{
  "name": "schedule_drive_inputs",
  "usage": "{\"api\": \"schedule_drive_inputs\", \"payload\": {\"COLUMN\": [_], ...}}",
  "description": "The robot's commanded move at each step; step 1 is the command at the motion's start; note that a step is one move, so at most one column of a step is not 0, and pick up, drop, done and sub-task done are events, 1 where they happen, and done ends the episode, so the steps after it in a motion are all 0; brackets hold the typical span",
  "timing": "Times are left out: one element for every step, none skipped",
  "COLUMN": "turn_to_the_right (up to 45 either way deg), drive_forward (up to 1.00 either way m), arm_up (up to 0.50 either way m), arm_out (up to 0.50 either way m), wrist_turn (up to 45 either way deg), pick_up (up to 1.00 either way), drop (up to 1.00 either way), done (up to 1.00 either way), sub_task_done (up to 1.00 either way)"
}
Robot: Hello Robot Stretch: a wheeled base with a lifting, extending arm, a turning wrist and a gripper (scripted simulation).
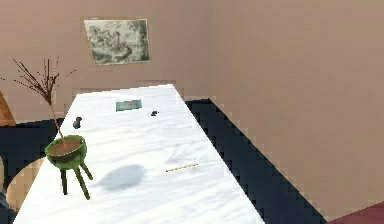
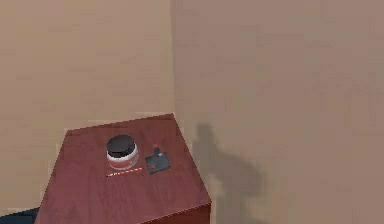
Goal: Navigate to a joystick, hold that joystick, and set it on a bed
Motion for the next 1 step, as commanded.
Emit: {"api": "schedule_drive_inputs", "payload": {"turn_to_the_right": [0.0], "drive_forward": [0.0], "arm_up": [0.0], "arm_out": [0.48], "wrist_turn": [0.0], "pick_up": [0.0], "drop": [0.0], "done": [0.0], "sub_task_done": [0.0]}}
